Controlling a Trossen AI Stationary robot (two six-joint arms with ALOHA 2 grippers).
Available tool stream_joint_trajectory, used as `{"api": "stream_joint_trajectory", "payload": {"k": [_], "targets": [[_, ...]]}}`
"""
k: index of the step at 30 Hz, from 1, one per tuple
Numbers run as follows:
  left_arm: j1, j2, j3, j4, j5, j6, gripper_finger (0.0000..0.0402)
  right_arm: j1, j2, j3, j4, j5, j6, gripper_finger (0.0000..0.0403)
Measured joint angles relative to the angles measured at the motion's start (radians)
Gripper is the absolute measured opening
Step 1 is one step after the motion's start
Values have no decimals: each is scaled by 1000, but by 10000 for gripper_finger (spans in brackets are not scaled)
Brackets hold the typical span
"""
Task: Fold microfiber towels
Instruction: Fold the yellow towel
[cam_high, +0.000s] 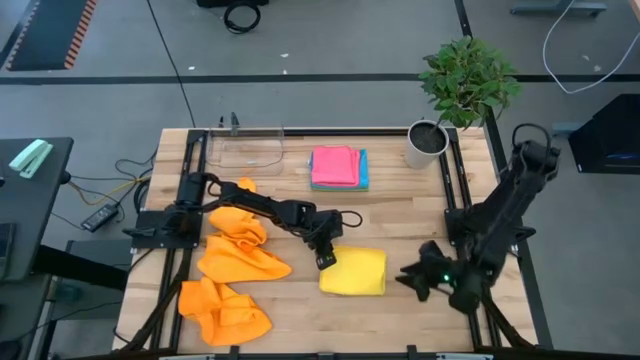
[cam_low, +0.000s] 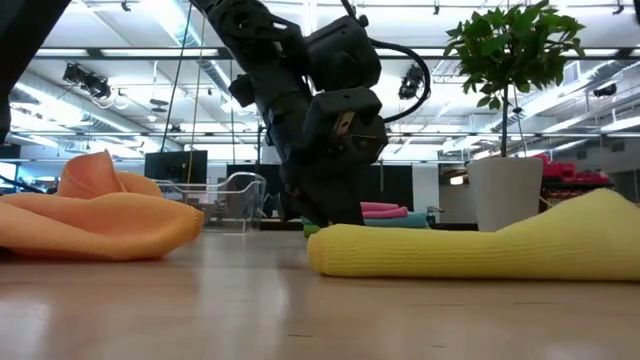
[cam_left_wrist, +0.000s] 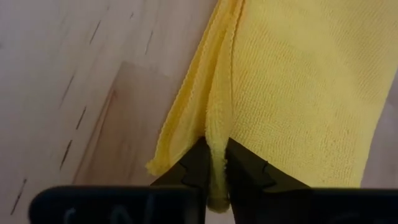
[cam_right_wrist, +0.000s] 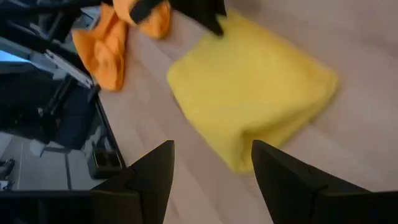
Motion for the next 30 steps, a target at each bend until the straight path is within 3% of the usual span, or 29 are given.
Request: {"api": "stream_joint_trajectory", "payload": {"k": [5,10,17,21,24,30], "targets": [[5,-24,-1,-27,-3,-4,84,26,139,-1,87,6,100,220],[10,-63,0,-42,1,-18,109,2,248,-1,243,9,94,220],[17,-109,0,-41,7,-69,125,-38,320,-1,288,10,78,220],[-35,-112,3,4,-18,-71,115,-39,360,-1,348,17,59,220],[-69,-84,2,23,-110,-82,98,-44,396,0,379,23,34,219],[-71,-10,3,262,-171,-142,59,-58,453,0,409,62,4,219]]}}
